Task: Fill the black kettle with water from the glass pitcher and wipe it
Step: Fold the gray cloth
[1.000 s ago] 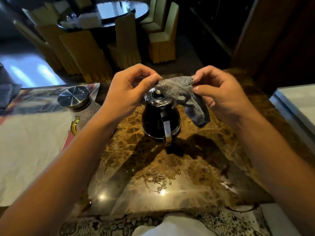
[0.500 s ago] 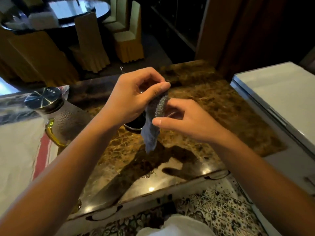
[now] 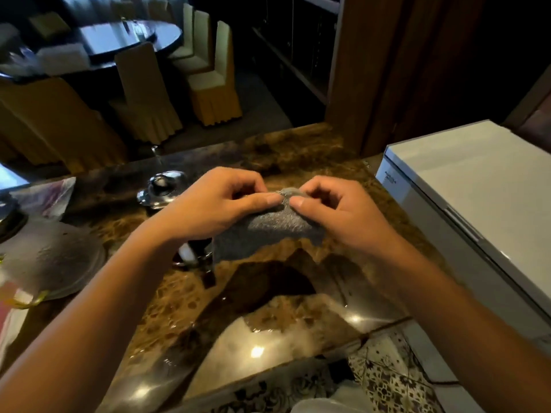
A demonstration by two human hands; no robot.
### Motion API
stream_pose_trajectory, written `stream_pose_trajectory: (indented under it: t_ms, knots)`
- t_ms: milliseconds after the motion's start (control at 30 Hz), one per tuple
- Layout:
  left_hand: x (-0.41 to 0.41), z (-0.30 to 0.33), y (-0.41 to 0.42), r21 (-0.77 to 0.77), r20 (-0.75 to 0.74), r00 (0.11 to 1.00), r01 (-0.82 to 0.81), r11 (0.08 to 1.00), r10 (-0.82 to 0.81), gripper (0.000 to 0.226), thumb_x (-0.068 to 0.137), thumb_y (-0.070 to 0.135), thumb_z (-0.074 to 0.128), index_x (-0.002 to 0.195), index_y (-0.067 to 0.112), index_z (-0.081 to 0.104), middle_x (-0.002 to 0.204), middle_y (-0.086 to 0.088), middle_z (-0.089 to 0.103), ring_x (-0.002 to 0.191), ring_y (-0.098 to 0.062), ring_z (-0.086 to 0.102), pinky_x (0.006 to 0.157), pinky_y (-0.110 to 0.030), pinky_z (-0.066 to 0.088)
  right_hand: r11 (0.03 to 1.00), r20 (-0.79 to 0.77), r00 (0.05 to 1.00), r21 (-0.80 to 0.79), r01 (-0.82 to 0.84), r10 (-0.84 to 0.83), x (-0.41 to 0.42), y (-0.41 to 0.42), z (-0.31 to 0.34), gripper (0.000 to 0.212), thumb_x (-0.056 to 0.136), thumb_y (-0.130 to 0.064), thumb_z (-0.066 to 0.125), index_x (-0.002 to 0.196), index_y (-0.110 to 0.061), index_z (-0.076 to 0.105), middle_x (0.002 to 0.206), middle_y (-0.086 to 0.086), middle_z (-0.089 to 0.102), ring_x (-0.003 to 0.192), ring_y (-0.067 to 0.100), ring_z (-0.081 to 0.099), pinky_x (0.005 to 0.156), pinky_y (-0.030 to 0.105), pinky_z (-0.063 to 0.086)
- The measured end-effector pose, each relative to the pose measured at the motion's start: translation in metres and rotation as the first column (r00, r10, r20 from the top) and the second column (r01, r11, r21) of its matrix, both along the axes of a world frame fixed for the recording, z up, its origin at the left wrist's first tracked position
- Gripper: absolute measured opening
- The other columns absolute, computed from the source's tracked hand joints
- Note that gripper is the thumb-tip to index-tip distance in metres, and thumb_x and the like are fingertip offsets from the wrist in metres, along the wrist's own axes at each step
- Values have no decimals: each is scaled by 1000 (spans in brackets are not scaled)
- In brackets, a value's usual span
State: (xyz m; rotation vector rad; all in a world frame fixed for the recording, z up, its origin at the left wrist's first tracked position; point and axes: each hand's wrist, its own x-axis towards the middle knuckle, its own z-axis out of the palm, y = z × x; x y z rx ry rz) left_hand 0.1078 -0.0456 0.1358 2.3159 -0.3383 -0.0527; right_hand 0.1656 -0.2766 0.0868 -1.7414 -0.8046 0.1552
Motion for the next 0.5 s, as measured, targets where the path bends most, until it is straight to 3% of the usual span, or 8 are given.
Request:
stream_pose_trajectory:
  t_ms: [67,133,200,300,400,500]
  knots:
    - [23,-3,-15,-8,21,999,-41,999,42,30,91,47,65,89,19,74,85,1,74,80,-16,70,74,-36,54,990,-11,998,-128,-64,63,30,-24,-8,21,93,-31,76,90,-10,74,81,20,68,69,32,62,63,43,47]
    - [52,-9,-35,-48,33,993,-111,993,113,26,91,43,68,88,18,74,83,7,73,78,-6,67,71,-26,52,949,-47,985,-265,-172,165,71,-56,-15,20,91,-30,79,85,-12,72,77,17,66,66,17,58,61,35,43]
    - [71,-17,-42,-135,15,982,-182,974,186,17,90,37,71,87,20,73,80,14,70,78,1,62,70,-16,48,920,-51,974,-320,-226,221,101,-75,-20,16,92,-28,77,84,-16,71,75,5,64,68,9,57,63,25,42]
    - [110,-35,-54,-193,-68,965,-261,946,253,7,89,37,73,84,32,73,83,12,71,79,-1,62,73,-17,48,948,-81,981,-254,-192,177,159,-98,-23,10,95,-27,74,92,-17,73,83,-12,67,79,7,64,73,25,50]
    - [157,-45,-60,-169,-80,931,-366,915,357,15,92,31,74,80,28,66,79,10,66,73,1,59,68,-17,47,966,-16,991,-225,-132,131,220,-96,-25,5,96,-26,72,93,-24,74,84,-10,69,80,3,64,75,29,50]
    - [203,-42,-54,-76,16,897,-440,895,442,17,94,21,75,86,27,61,81,10,62,70,6,57,68,-17,49,966,118,990,-255,-46,79,269,-81,-17,12,99,-21,67,106,-22,78,91,-7,73,87,2,66,81,33,53]
